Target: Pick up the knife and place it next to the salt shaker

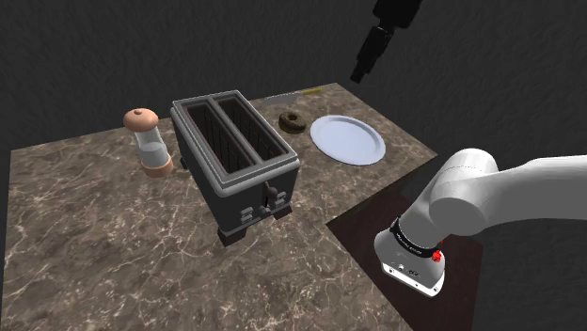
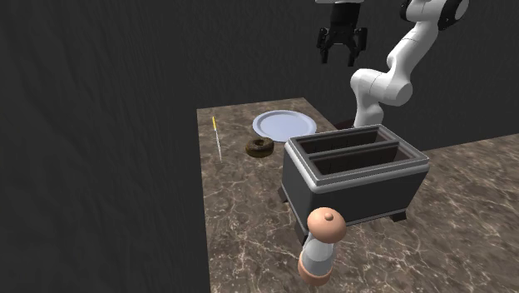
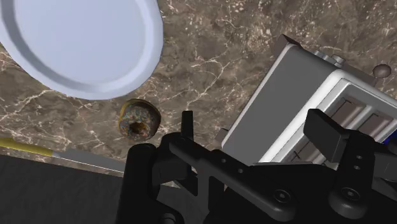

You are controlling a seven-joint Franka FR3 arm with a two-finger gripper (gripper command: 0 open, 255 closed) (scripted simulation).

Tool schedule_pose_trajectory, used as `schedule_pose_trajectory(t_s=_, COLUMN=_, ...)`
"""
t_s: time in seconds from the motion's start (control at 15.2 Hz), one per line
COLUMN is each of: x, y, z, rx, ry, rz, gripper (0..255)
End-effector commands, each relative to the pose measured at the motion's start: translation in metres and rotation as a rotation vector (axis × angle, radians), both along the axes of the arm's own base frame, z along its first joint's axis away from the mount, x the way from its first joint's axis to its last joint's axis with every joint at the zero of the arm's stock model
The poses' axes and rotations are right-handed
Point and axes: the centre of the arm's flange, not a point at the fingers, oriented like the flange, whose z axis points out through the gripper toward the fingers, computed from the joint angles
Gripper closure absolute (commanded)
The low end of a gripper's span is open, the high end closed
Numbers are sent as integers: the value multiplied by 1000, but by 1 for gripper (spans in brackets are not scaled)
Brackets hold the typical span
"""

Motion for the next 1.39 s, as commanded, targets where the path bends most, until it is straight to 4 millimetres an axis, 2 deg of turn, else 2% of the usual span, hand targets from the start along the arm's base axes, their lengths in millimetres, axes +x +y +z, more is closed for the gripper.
schedule_pose_trajectory(t_s=0.0, x=0, y=0, z=0, rx=0, ry=0, rz=0, gripper=0)
schedule_pose_trajectory(t_s=0.66, x=52, y=-93, z=-75, rx=-38, ry=-33, rz=288, gripper=0)
schedule_pose_trajectory(t_s=1.32, x=131, y=-170, z=-145, rx=-76, ry=-66, rz=576, gripper=0)
